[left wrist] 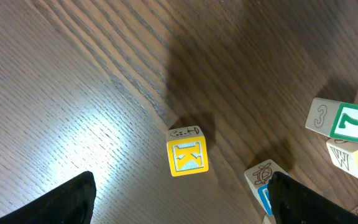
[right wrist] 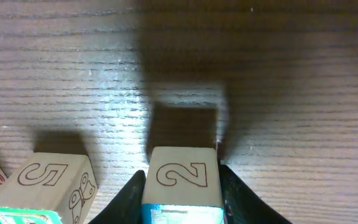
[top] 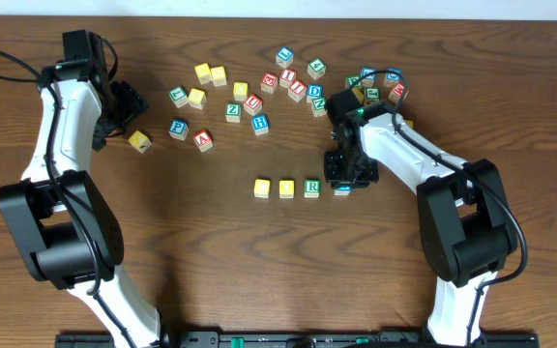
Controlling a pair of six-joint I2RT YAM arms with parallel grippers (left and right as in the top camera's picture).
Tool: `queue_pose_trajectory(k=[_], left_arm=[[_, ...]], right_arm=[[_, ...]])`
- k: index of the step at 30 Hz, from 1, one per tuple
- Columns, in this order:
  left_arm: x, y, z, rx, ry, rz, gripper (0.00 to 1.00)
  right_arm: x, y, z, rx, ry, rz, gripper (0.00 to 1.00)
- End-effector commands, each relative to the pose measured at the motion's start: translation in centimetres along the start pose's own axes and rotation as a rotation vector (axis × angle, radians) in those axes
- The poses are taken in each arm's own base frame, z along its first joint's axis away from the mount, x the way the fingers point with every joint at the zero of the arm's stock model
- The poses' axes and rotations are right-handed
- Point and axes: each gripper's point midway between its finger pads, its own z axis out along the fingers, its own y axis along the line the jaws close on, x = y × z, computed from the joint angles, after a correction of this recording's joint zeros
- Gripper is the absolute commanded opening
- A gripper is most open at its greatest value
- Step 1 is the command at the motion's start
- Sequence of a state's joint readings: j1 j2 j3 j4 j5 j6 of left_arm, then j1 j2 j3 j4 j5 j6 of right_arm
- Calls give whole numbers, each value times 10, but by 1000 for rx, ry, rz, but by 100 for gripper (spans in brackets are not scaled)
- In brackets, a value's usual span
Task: Spell out CORL
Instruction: 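Open the right gripper and release the blue L block, then raise the right gripper and retract it to the table's right edge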
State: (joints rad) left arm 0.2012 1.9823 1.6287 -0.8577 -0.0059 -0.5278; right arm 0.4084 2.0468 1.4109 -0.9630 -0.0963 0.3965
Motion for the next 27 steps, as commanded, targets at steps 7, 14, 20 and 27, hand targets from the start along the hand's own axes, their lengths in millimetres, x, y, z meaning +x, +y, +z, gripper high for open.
queue_pose_trajectory(k=[7, 14, 20, 27], left_arm=[[0, 1, 1, -9, 2, -13, 87], [0, 1, 1, -9, 2, -13, 87], [0, 1, 1, -9, 2, -13, 87], [0, 1, 1, -9, 2, -13, 87]], right_arm=[[3, -1, 4, 13, 10, -36, 34], [2, -1, 4, 11, 5, -34, 51], [-5, 1, 4, 2, -23, -23, 71], [-18, 0, 3, -21, -64, 46, 68]])
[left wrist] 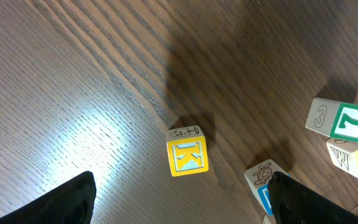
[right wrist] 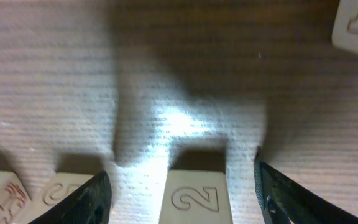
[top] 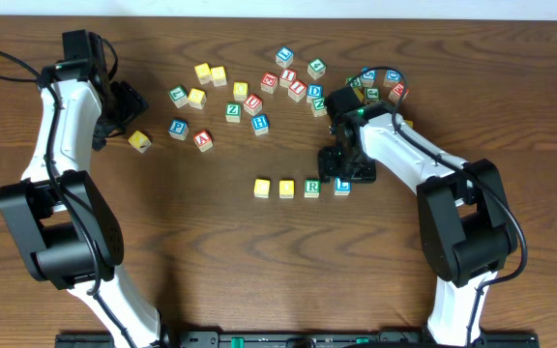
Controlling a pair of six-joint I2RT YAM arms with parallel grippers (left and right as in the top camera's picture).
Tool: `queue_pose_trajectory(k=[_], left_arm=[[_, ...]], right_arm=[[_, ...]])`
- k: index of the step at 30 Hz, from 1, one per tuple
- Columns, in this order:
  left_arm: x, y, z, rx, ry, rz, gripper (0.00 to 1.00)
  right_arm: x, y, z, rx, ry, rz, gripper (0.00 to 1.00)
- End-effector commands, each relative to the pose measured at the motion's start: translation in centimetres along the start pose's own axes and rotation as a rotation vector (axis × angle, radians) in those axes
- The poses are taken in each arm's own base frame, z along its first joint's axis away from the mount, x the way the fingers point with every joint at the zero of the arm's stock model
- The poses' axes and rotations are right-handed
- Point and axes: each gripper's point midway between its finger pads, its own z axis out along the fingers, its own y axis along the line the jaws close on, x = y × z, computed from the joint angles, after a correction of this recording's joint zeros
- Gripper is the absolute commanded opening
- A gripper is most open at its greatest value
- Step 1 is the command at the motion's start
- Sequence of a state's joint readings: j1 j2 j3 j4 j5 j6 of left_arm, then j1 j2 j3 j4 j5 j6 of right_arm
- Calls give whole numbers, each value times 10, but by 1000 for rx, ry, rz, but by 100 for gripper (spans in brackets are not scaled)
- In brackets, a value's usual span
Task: Spell out CORL
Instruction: 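Raise the right gripper and retract it to the table's right edge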
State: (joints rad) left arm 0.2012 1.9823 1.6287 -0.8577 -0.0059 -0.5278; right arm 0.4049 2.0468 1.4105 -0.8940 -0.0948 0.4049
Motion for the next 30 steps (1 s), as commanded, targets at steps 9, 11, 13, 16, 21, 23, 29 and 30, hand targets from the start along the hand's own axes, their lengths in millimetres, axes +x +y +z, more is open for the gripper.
queue_pose_trajectory(k=[9, 11, 13, 16, 21, 23, 29, 30], left_arm=[[0, 1, 1, -9, 2, -13, 87], [0, 1, 1, -9, 2, -13, 87], [0, 1, 1, -9, 2, -13, 88], [0, 1, 1, -9, 2, -13, 87], [0, 1, 1, -9, 2, -13, 87], [0, 1, 1, -9, 2, -13, 87], [-4, -1, 1, 1, -13, -14, 87], [-4, -2, 1, 6, -13, -21, 87]], right_arm=[[-40, -14, -33, -43, -70, 103, 68], [-46, -20, -50, -41, -71, 122, 70], [-53, -29, -72, -39, -72, 151, 73], [-62, -45, -103, -36, -84, 133, 92], [-72, -91, -129, -8, -106, 202, 99], [-74, -109, -131, 1, -111, 244, 99], [-72, -153, -135, 8, -106, 350, 99], [-71, -159, -135, 8, -104, 364, 99]])
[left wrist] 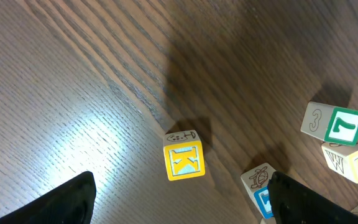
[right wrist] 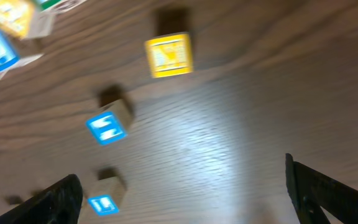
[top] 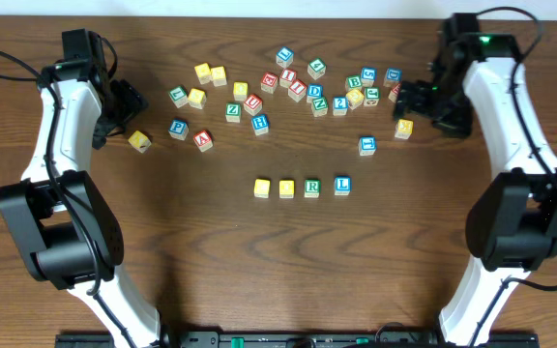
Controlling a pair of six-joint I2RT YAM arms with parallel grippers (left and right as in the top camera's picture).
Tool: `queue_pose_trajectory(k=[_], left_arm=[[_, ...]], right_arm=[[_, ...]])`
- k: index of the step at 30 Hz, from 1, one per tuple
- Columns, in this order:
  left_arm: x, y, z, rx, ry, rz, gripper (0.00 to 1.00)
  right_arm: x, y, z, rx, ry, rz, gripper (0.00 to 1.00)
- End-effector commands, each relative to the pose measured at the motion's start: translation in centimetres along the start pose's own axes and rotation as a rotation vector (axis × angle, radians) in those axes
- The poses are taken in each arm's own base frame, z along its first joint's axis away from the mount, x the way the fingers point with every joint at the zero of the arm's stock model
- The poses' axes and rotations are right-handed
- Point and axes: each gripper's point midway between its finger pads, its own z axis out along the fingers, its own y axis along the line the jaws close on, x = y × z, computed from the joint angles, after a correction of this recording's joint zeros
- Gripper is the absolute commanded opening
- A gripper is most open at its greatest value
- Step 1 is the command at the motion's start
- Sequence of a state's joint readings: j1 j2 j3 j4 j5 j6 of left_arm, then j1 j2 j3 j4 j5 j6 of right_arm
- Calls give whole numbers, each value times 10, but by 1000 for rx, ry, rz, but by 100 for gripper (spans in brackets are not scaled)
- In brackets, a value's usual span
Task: Spell out CORL
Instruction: 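Raise the right gripper and retract it to the table's right edge, then swing the left gripper over the row and lower it onto the R block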
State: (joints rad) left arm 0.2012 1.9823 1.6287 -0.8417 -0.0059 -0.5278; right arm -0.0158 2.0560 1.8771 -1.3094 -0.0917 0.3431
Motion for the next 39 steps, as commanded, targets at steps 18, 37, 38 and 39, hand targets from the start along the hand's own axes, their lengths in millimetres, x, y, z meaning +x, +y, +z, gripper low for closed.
queue_pose_trajectory(k=[18, 37, 38, 39], left_arm=[[130, -100, -91, 524, 339, 516, 87], [284, -144, -82, 235, 316, 814, 82], [284, -148, -82, 216, 279, 795, 82], [284, -150, -81, 208, 255, 791, 82]], right_arm=[[-13, -35, 21, 67, -36, -31, 99], [-8, -43, 45, 52, -23, 42, 99], [-5, -45, 41, 58, -7, 48, 99], [-4, -49, 37, 66, -1, 54, 99]])
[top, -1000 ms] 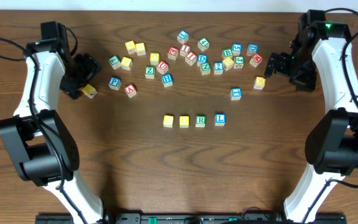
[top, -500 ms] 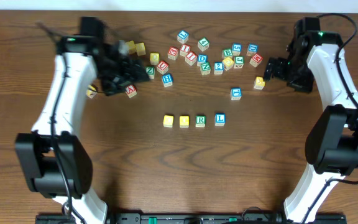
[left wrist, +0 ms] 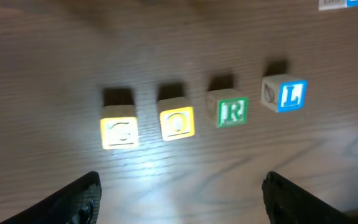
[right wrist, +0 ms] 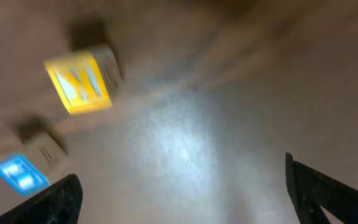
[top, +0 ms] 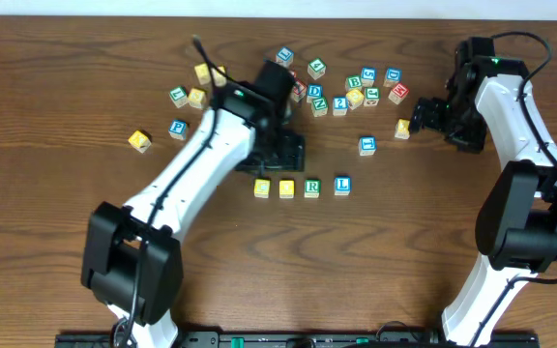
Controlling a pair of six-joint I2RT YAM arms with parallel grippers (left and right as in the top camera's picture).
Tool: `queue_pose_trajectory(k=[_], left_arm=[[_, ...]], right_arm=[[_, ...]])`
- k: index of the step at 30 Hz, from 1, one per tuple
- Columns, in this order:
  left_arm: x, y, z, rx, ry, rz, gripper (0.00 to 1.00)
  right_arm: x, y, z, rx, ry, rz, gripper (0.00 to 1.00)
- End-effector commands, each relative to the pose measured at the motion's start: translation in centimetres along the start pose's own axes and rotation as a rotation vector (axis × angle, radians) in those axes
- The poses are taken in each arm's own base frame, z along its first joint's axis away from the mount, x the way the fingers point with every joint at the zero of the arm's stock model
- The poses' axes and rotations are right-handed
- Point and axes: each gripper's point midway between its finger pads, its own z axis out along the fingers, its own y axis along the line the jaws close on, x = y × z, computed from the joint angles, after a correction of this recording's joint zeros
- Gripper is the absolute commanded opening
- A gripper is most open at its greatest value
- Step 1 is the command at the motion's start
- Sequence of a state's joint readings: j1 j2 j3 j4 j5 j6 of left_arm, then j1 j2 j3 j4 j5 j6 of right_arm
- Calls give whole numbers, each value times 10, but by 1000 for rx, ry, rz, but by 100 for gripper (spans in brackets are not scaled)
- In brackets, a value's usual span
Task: Spell out CORL
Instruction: 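Swing the left gripper over the row and lower it onto the R block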
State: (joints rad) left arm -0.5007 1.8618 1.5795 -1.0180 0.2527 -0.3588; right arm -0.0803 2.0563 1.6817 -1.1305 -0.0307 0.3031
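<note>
Four blocks stand in a row on the wooden table: yellow C point(left wrist: 119, 132), yellow O point(left wrist: 178, 123), green R point(left wrist: 232, 112) and blue L point(left wrist: 291, 96). The overhead view shows the same row, from C point(top: 262, 188) to L point(top: 342, 184). My left gripper point(top: 283, 153) hovers just behind the row, open and empty, its fingertips point(left wrist: 73, 202) at the bottom corners of its wrist view. My right gripper point(top: 433, 116) is far right, open and empty, near a yellow block point(right wrist: 79, 84).
A scatter of loose letter blocks point(top: 341, 92) lies along the back of the table. One blue block point(top: 366, 145) sits apart between it and the row. More blocks lie at the left, among them a yellow one point(top: 140, 141).
My left arm has gone from the far left, over the yellow K block, to the middle of the table behind the row. My right gripper stays at the far right, open.
My right gripper was shut on the blue L block at the right end of the row. Then it stood open with the block set down beside the R. Then it was at the far right. Now my left gripper is over the row.
</note>
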Motion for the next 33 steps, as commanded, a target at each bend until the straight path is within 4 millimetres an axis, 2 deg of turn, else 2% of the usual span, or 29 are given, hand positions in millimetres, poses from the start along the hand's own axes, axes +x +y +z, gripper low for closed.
queue_pose_trajectory(k=[1, 3, 5, 8, 12, 16, 18, 24, 33], left_arm=[[-7, 1, 9, -114, -72, -53, 82], [-6, -7, 11, -106, -79, -38, 81], [-3, -12, 15, -108, -77, -56, 76], [4, -22, 35, -116, -54, -70, 70], [15, -34, 62, -135, -13, -56, 68], [21, -37, 79, -151, 12, -55, 68], [21, -36, 81, -160, 11, -66, 63], [17, -32, 91, -181, 0, -107, 62], [12, -36, 94, -167, -19, -117, 57]], right_arm=[[-1, -15, -19, 7, 10, 39, 99], [-5, -27, -35, 4, -8, 72, 99], [-11, -41, -50, -2, -43, 108, 99], [-18, -70, -74, -13, -106, 184, 99], [-12, -89, -75, -7, -83, 233, 99], [-12, -91, -75, -6, -83, 239, 99], [-12, -91, -75, -6, -83, 239, 99], [-13, -90, -75, -7, -87, 238, 99], [-13, -90, -75, -7, -88, 238, 99]])
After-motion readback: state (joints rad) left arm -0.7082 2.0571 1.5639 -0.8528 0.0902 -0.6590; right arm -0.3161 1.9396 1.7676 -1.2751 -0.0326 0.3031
